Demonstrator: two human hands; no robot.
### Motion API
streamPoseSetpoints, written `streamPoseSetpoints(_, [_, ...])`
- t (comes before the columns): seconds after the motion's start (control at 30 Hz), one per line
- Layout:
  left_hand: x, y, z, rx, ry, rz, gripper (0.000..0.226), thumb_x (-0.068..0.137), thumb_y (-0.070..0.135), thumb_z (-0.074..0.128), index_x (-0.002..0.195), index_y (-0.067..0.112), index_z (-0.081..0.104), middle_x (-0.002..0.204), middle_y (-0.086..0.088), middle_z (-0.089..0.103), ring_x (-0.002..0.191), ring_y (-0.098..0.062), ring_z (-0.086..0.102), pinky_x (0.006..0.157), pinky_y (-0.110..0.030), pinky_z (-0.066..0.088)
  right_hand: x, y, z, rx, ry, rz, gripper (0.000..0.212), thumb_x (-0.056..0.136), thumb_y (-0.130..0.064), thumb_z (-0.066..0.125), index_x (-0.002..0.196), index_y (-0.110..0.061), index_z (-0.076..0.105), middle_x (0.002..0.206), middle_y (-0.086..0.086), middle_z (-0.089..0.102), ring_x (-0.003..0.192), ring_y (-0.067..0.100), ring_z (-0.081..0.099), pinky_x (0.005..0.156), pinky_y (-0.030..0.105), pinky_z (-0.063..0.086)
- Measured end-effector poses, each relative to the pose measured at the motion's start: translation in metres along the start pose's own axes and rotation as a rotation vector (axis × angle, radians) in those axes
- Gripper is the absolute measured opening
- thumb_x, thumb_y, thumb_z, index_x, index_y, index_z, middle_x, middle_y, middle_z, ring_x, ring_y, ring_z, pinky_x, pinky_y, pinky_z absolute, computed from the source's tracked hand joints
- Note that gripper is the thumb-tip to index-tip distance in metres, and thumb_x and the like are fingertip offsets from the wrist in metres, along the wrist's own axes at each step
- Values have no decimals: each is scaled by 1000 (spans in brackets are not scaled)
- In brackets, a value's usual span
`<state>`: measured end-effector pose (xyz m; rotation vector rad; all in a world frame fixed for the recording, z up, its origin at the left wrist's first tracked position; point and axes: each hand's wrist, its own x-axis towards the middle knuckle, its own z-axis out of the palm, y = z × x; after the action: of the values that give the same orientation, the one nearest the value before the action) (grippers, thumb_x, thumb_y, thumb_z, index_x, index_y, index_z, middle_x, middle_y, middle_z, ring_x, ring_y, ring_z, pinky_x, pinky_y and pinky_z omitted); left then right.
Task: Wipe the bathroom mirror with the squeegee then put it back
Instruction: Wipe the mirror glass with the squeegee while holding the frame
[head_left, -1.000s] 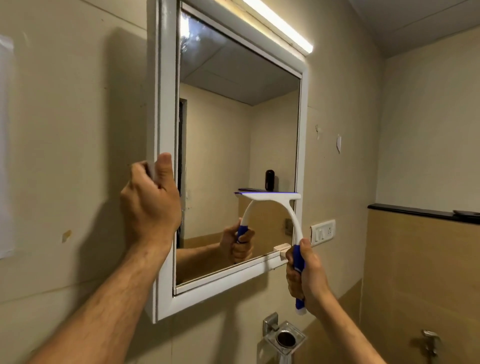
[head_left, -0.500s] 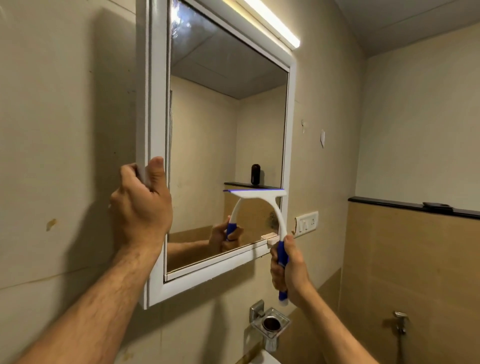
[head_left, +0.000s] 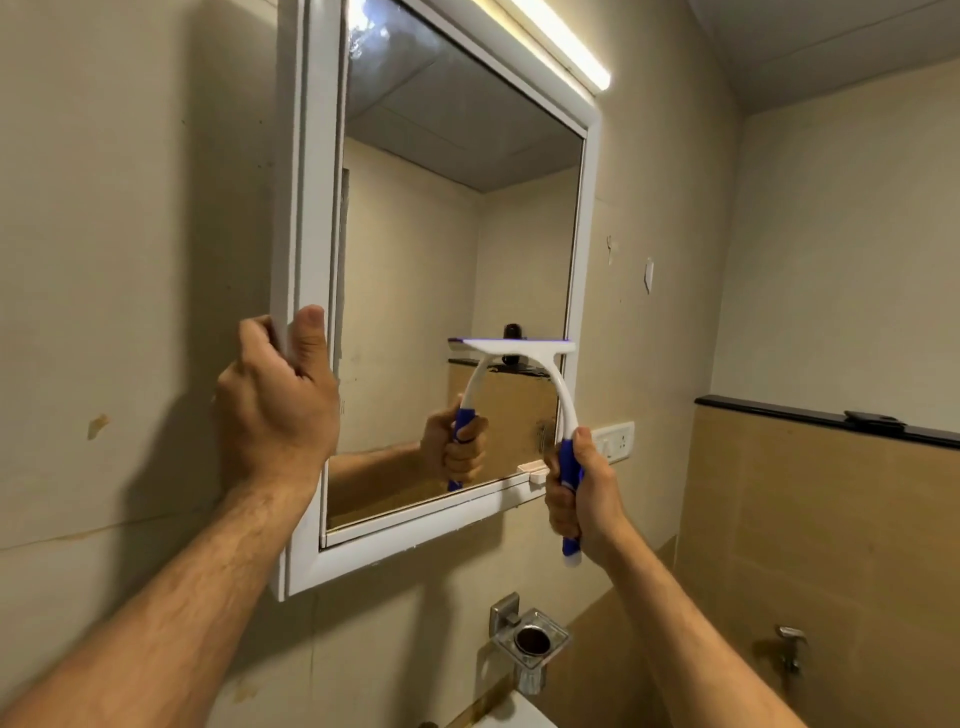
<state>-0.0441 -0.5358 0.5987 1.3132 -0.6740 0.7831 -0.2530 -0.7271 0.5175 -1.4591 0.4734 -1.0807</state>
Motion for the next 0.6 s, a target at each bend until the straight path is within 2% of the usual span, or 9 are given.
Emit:
streamPoseSetpoints(0.17, [-1,1,1,-18,-1,13,57,95,58,29,99,7,52,74,-9,58,61,-25,50,52,-26,29,-25,34,-8,-40,38,34,57,76,-76,40,59,-22,50,48,-3,38,36,12,28,38,19,29])
streamPoseSetpoints(0.33, [0,-1,1,-16,1,17,56,96,57,29,97,6,51,71,-5,52,60,-20,43,52,-28,28,-6,-26,7,-58,91,-46,58,88,-69,34,61,-21,49,49,-4,38,37,10,29,37,19,28])
streamPoseSetpoints(0.43, [0,-3,1,-8,-15,27,57,95,60,27,97,7,50,71,-9,55,60,-28,49,53,-30,32,7,-47,15,-53,77,-45,59,94,-65,29,60,-20,48,54,0,36,41,12,28,40,21,27])
streamPoseSetpoints(0.5, [0,-4,0,-7,-18,26,57,94,60,27,97,8,50,73,-13,59,62,-32,53,53,-30,34,4,-35,15,-44,46,-18,59,93,-66,29,60,-20,49,53,0,36,41,12,28,40,21,27])
streamPoseSetpoints(0.6, [-1,-4,0,-16,-17,24,56,95,60,27,98,9,51,74,-6,55,61,-24,49,53,-28,34,-12,5,4,-24,22,27,60,91,-68,30,59,-22,50,50,-2,36,38,11,27,38,21,26])
